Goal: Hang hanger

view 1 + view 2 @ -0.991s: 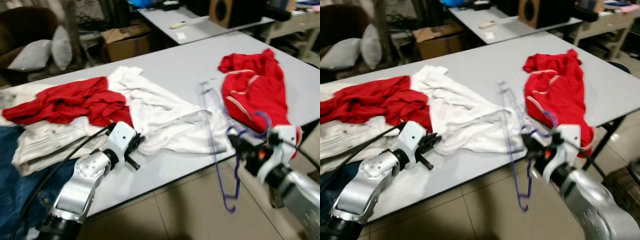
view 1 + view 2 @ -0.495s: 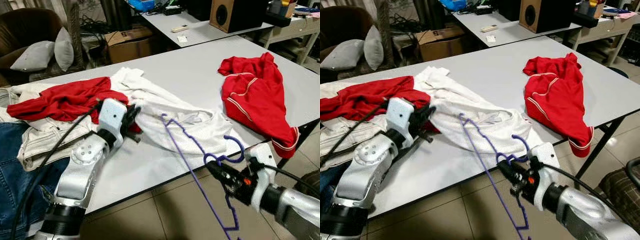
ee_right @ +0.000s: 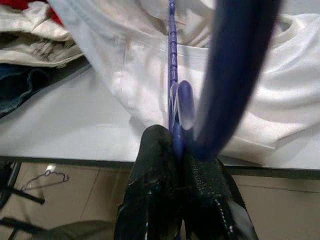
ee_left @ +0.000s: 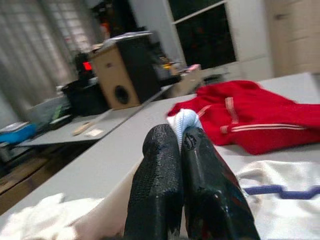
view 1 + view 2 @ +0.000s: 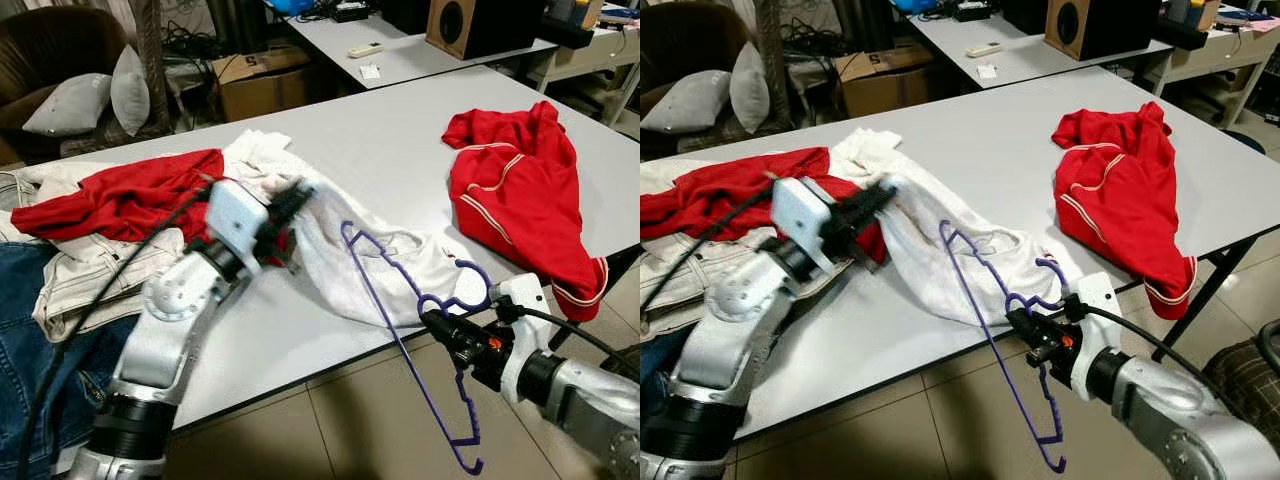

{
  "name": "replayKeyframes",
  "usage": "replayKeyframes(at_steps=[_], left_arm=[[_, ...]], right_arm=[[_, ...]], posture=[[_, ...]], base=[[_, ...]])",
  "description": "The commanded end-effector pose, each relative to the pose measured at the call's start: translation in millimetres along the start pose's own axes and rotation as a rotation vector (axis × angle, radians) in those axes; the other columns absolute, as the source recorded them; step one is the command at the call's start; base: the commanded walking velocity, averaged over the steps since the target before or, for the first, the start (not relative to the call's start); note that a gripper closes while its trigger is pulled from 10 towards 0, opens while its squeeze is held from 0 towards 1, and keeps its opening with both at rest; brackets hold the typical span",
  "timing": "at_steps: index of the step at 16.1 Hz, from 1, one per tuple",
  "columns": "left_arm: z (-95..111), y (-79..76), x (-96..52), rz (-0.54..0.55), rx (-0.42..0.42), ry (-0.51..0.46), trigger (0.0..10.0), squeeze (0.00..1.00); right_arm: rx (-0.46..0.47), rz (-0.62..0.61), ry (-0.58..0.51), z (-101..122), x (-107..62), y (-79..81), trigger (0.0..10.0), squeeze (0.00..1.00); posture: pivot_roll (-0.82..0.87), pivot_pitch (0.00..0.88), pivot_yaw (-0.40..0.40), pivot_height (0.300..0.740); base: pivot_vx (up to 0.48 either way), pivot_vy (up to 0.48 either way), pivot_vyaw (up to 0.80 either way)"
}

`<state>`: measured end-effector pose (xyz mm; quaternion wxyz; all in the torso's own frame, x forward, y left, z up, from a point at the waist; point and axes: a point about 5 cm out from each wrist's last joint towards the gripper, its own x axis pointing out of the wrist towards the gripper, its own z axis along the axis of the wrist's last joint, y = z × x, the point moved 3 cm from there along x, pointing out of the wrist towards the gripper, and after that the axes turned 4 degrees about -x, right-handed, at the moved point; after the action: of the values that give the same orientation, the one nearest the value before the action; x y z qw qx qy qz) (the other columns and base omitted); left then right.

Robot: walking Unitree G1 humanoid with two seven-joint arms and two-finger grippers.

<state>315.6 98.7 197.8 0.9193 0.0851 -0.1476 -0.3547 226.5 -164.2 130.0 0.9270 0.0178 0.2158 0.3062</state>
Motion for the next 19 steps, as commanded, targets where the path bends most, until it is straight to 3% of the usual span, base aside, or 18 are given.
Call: replayKeyframes(at_steps=[1, 4, 6, 11, 13, 19], left_arm=[[4, 1.5, 4.0, -0.02, 0.034, -0.01, 0.0, 0.0], [5, -1.3, 9.7, -0.046, 0.037, -0.014, 0.0, 0.0], [1, 6.6, 13.3, -0.003, 0.073, 0.016, 0.0, 0.0], [7, 4.9, 15.9, -0.029, 0.04, -0.013, 0.0, 0.0], [7, 14.0, 19.0, 0.019, 0.059, -0.005, 0.0, 0.0], [5, 22.2, 26.8, 0.071, 0.057, 0.006, 0.0, 0.0]], right_arm=[[-0.012, 0.052, 0.001, 3, 1.6, 4.1, 10.0, 0.0], [-0.045, 0.091, 0.016, 8, 6.2, 3.0, 10.0, 0.0], [-0.071, 0.122, 0.024, 11, 7.7, 4.5, 10.0, 0.0], [-0.08, 0.102, -0.014, 19, 15.8, -0.4, 10.0, 0.0], [-0.102, 0.174, 0.0, 18, 12.8, 11.2, 10.0, 0.0], [-0.121, 0.221, 0.018, 14, 11.9, 18.5, 10.0, 0.0]], posture=[[-0.15, 0.0, 0.078, 0.74], [-0.14, 0.0, 0.061, 0.74], [-0.13, 0.0, 0.051, 0.74], [-0.12, 0.0, 0.054, 0.74], [-0.12, 0.0, 0.053, 0.74], [-0.12, 0.0, 0.049, 0.74]], base=[[0.0, 0.0, 0.0], [0.0, 0.0, 0.0], [0.0, 0.0, 0.0], [0.0, 0.0, 0.0], [0.0, 0.0, 0.0], [0.0, 0.0, 0.0]])
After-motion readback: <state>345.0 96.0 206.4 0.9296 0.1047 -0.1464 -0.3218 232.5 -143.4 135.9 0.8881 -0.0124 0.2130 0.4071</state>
